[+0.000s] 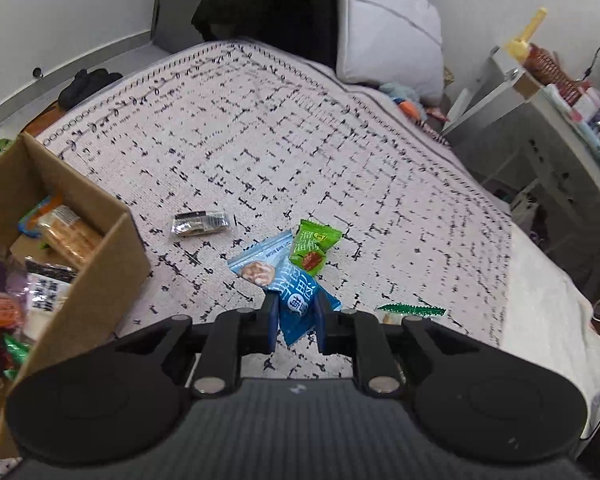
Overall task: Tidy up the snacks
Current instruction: 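Close the right tool on the round bun pack while the left tool lifts the blue candy, then carry the blue candy over the box with the left tool while the right tool carries the bun pack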
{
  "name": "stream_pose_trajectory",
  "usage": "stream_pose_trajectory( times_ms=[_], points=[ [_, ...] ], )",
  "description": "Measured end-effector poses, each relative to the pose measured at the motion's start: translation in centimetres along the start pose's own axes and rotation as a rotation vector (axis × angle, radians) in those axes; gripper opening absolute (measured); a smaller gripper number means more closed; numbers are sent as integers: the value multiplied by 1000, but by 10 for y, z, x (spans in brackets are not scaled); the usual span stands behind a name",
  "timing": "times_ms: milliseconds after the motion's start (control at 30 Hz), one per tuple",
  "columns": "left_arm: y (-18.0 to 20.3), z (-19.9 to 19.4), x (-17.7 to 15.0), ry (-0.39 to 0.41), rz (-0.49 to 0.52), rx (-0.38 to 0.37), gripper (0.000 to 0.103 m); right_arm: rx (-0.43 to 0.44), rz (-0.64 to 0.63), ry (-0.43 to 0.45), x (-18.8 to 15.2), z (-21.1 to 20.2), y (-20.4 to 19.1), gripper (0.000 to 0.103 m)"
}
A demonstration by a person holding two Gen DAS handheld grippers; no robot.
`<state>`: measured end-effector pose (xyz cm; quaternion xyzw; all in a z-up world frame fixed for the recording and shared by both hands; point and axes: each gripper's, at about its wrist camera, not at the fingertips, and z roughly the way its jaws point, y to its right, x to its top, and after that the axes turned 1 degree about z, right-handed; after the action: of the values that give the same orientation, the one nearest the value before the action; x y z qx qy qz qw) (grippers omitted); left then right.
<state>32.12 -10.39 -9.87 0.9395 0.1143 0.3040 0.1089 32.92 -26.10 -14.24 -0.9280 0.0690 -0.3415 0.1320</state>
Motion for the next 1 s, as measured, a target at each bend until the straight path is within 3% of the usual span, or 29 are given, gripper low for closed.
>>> stream_pose_trajectory(
  times_ms=[567,1000],
  points=[
    [-27,-93,-2,47,26,-116,17,-36,2,97,-6,-97,-51,45],
    [-76,-137,7,69,61,-138,17,-45,-13,158,-15,-130,-95,44]
  ],
)
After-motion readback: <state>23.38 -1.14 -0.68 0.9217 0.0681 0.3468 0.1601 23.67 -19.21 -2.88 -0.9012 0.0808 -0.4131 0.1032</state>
